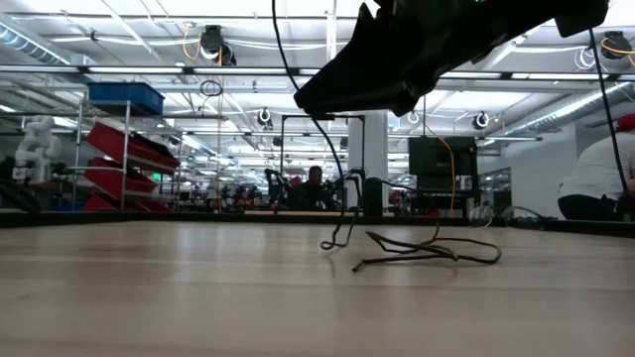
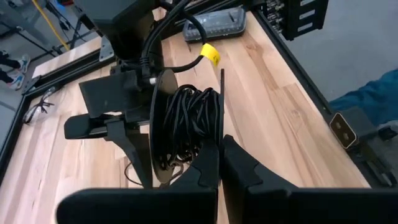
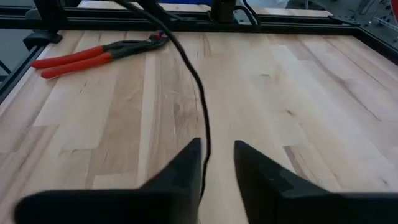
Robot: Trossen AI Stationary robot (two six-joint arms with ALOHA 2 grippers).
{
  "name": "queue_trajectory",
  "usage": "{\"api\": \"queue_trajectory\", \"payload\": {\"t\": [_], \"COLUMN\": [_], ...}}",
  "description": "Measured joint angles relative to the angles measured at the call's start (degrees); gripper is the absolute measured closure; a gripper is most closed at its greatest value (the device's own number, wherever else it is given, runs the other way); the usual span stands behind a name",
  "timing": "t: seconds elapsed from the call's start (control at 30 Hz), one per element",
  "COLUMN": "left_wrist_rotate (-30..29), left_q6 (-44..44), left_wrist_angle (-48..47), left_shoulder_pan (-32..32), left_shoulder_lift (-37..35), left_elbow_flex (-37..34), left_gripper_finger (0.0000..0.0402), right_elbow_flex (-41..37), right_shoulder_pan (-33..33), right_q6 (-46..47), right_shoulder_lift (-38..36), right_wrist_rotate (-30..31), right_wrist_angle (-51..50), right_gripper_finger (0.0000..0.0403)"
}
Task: Coil cords
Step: Coil the black wire onto the black spool
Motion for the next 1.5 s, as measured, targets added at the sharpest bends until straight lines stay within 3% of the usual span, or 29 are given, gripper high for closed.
{"api": "queue_trajectory", "payload": {"t": [0.13, 0.2, 0.67, 0.9, 1.3, 1.5], "left_wrist_rotate": [-1.4, -1.7, -5.4, -5.6, -5.3, -0.7], "left_q6": [-1.0, -1.4, 3.6, 2.4, -4.3, -5.5], "left_wrist_angle": [0.0, 0.1, 3.0, 1.1, -5.9, -6.0], "left_shoulder_pan": [-0.4, -0.4, -0.2, -0.2, -0.5, -0.4], "left_shoulder_lift": [0.0, 0.0, 0.0, 0.0, 0.0, 0.0], "left_elbow_flex": [0.0, 0.0, 0.0, 0.0, 0.0, 0.0], "left_gripper_finger": [0.0399, 0.0399, 0.0399, 0.0399, 0.0399, 0.0399], "right_elbow_flex": [0.0, 0.0, 0.0, 0.0, 0.0, 1.9], "right_shoulder_pan": [0.1, 0.4, 3.7, 6.2, 10.3, 12.6], "right_q6": [1.0, 1.1, 3.2, 4.4, 7.5, 7.6], "right_shoulder_lift": [0.0, 0.0, 0.0, -0.3, -8.7, -14.3], "right_wrist_rotate": [-0.1, -0.5, -1.7, -7.5, -10.5, -10.4], "right_wrist_angle": [0.0, 0.0, -0.1, -1.5, -13.4, -20.5], "right_gripper_finger": [0.0386, 0.0397, 0.0402, 0.0403, 0.0403, 0.0403]}}
